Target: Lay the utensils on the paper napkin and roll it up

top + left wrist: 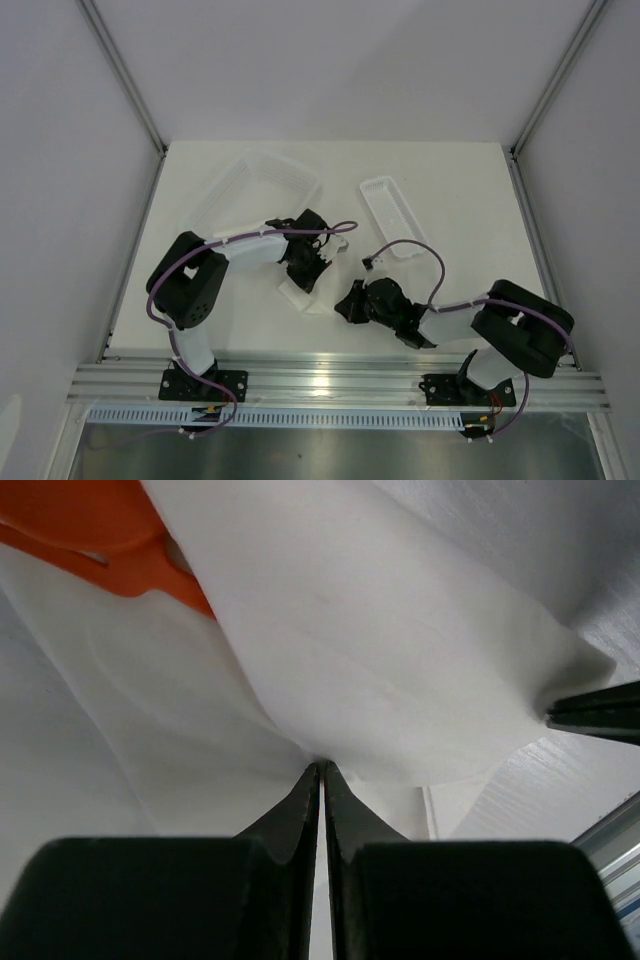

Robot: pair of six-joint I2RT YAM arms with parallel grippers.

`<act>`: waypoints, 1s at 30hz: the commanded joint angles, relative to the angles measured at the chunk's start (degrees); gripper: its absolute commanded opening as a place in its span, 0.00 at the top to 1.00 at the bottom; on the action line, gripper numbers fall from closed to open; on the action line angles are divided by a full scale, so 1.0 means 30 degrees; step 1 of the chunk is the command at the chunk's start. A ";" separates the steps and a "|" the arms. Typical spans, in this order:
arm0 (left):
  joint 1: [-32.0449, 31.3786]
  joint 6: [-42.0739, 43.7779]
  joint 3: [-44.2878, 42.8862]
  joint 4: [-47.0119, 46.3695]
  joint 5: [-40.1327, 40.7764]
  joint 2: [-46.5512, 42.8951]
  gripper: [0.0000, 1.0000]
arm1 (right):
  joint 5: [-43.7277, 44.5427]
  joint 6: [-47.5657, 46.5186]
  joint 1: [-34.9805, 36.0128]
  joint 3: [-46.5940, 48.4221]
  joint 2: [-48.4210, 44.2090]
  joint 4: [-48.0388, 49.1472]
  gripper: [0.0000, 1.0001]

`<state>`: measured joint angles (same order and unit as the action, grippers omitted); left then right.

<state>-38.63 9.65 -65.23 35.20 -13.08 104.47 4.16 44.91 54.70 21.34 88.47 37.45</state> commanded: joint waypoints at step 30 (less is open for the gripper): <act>-0.2181 0.1149 0.1089 -0.0894 0.1489 0.0715 0.92 | 0.2154 -0.2948 0.0427 -0.2135 0.2121 1.2269 1.00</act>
<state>-44.73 13.98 -63.77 32.08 -7.88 103.20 7.27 40.97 53.45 12.88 93.19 62.30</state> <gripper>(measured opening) 0.079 0.003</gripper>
